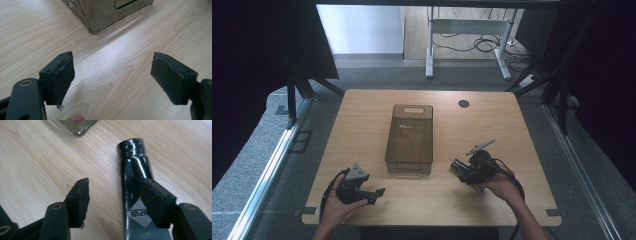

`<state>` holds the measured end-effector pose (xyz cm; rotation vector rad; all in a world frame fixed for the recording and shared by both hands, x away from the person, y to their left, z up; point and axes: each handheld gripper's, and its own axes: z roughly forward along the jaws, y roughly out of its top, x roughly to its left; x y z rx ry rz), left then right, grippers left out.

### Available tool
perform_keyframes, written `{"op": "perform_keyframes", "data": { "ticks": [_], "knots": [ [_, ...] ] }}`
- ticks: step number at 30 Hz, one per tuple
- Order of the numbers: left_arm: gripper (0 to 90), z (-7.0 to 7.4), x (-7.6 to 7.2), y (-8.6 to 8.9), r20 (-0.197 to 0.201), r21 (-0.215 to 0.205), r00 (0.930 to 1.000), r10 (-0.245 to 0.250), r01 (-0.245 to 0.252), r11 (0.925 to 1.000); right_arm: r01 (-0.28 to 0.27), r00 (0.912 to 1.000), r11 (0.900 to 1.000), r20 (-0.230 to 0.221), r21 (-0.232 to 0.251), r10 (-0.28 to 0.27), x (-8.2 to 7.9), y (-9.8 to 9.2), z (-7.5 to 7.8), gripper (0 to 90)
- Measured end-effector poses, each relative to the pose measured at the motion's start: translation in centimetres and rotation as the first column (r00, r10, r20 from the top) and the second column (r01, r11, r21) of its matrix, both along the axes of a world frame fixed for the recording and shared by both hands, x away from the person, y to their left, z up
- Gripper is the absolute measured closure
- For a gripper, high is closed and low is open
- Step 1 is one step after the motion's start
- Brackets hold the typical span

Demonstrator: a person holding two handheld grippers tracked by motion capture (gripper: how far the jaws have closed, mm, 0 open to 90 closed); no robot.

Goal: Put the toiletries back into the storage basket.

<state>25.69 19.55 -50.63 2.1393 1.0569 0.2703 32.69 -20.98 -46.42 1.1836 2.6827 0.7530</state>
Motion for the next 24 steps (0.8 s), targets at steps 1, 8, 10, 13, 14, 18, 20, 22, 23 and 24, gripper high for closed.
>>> {"op": "perform_keyframes", "data": {
  "ticks": [1, 8, 10, 13, 14, 18, 20, 22, 23, 24],
  "knots": [
    [19.5, 0.0, 0.0, 0.0, 0.000, 0.000, 1.0000, 0.000, 0.000, 1.0000, 0.003, 1.0000, 1.000, 0.001, -0.005, -0.003, 0.1, -0.1, 0.1, 37.4],
    [19.4, -0.1, 0.0, -0.2, -0.002, 0.002, 1.0000, -0.002, 0.002, 1.0000, 0.021, 0.9997, 0.999, 0.016, -0.047, -0.020, 0.4, -0.3, 0.5, 35.0],
    [19.4, -0.1, 0.0, -0.3, 0.000, 0.002, 1.0000, -0.004, 0.004, 1.0000, 0.034, 0.9993, 0.998, 0.017, -0.060, -0.033, 0.6, -0.3, 0.7, 34.5],
    [19.4, 0.1, -0.1, -0.3, 0.003, 0.000, 1.0000, -0.006, 0.006, 1.0000, 0.040, 0.9991, 0.997, 0.013, -0.068, -0.039, 0.9, -0.3, 0.8, 34.0],
    [19.4, 0.1, -0.1, -0.3, 0.003, -0.001, 1.0000, -0.005, 0.005, 1.0000, 0.042, 0.9991, 0.997, 0.011, -0.072, -0.041, 1.1, -0.3, 0.8, 33.6],
    [19.5, 0.1, -0.1, -0.2, 0.004, -0.001, 1.0000, -0.005, 0.005, 1.0000, 0.059, 0.9982, 0.994, -0.005, -0.091, -0.060, 1.9, -0.4, 0.5, 33.1],
    [19.4, 0.1, -0.1, -0.2, 0.002, 0.001, 1.0000, -0.005, 0.005, 1.0000, 0.059, 0.9980, 0.993, -0.016, -0.104, -0.061, 2.2, -0.3, 0.2, 32.9],
    [19.4, 0.1, -0.1, -0.2, 0.002, 0.000, 1.0000, -0.004, 0.004, 1.0000, 0.059, 0.9980, 0.992, -0.017, -0.110, -0.061, 2.2, -0.3, 0.1, 32.8],
    [19.4, 0.1, -0.1, -0.2, 0.003, 0.001, 1.0000, -0.004, 0.004, 1.0000, 0.055, 0.9981, 0.991, -0.021, -0.119, -0.058, 2.3, -0.2, 0.0, 32.6],
    [19.4, 0.1, -0.1, -0.2, 0.002, 0.002, 1.0000, -0.004, 0.004, 1.0000, 0.051, 0.9982, 0.991, -0.025, -0.122, -0.055, 2.4, -0.1, -0.2, 32.5]
  ]
}}
